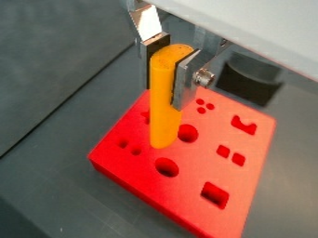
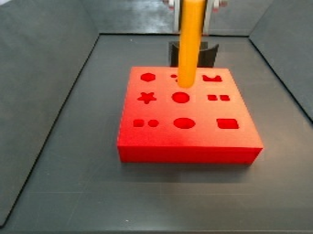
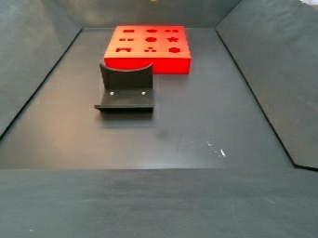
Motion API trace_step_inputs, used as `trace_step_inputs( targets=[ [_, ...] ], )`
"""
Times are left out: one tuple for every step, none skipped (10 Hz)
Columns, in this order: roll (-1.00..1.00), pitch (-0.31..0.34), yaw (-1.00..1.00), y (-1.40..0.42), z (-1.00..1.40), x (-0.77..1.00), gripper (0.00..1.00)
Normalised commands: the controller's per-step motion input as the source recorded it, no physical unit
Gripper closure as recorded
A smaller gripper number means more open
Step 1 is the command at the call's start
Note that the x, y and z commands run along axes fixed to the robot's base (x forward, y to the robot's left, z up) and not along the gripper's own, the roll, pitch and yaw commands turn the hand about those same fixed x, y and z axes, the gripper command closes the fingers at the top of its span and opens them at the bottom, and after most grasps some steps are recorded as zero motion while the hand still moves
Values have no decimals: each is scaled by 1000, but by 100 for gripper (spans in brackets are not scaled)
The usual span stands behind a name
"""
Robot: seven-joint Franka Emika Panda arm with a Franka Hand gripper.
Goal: Insert the oval object.
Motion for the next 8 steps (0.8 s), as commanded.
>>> trace_step_inputs(
  targets=[
    [66,-50,-994,-86,-240,31,100],
    [40,-71,-966,0,-220,129,100],
    [0,0,-826,149,-306,317,100],
    [0,57,-874,166,-346,146,100],
    [0,86,-914,120,-346,51,100],
    [0,91,-949,74,-303,0,100],
    [0,86,-1000,0,-257,0,100],
    [0,89,-1000,0,-254,0,100]
  ],
)
